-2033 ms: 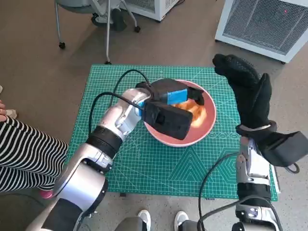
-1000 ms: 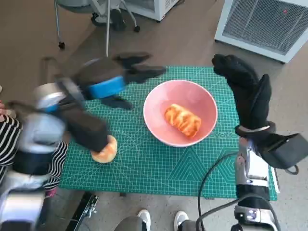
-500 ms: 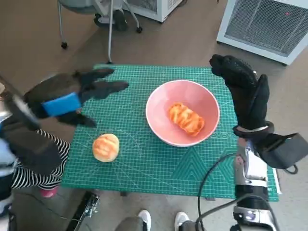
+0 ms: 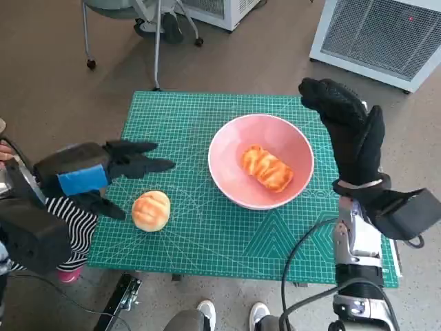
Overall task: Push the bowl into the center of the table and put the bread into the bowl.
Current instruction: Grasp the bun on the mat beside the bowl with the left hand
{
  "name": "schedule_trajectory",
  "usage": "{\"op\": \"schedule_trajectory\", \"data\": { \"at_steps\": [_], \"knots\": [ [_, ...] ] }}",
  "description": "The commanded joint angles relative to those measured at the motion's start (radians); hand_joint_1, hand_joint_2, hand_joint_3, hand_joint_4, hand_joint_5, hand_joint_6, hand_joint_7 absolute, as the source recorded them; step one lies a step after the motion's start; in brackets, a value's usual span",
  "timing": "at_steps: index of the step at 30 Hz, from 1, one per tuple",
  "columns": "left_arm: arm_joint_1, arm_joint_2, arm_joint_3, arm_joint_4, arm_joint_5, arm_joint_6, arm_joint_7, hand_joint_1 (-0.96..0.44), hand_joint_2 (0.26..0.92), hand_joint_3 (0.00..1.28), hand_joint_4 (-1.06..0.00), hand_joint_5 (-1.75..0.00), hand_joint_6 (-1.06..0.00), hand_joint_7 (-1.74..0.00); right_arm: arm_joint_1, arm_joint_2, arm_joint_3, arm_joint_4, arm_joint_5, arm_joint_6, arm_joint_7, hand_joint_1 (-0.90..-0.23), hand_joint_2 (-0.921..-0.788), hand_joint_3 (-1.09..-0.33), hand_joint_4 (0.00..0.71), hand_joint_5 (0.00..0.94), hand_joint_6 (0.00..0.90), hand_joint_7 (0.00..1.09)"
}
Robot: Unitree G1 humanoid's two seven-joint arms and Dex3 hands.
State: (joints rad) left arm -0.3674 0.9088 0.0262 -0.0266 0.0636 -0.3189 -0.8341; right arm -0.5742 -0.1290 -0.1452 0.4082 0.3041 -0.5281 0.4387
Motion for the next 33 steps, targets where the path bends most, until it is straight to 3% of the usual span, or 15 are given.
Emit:
{"op": "schedule_trajectory", "data": {
  "at_steps": [1,12,23,33],
  "knots": [
    [0.02,0.01,-0.028,-0.019,0.024,0.033,-0.018,-0.28,0.72,0.0,-0.23,0.0,-0.38,-0.04,0.005,-0.003,0.001,0.019,0.003,0.019,0.011,-0.683,-0.921,-0.704,0.17,0.003,0.063,0.43],
    [0.017,-0.028,-0.115,0.012,0.127,0.072,0.006,-0.22,0.714,0.0,-0.23,0.0,-0.38,-0.02,0.006,-0.01,0.001,0.016,0.005,0.025,0.013,-0.686,-0.921,-0.705,0.17,0.002,0.06,0.43],
    [-0.022,-0.088,-0.205,0.151,0.246,0.027,0.069,-0.15,0.722,0.0,-0.25,-0.01,-0.39,-0.02,0.015,-0.015,0.0,0.004,0.008,0.032,0.017,-0.692,-0.921,-0.704,0.17,0.002,0.058,0.44],
    [-0.059,-0.126,-0.258,0.27,0.304,-0.014,0.109,-0.04,0.761,0.01,-0.49,-0.07,-0.55,-0.06,0.021,-0.017,-0.003,0.002,0.011,0.034,0.019,-0.695,-0.921,-0.703,0.171,0.002,0.059,0.44]
  ]
}}
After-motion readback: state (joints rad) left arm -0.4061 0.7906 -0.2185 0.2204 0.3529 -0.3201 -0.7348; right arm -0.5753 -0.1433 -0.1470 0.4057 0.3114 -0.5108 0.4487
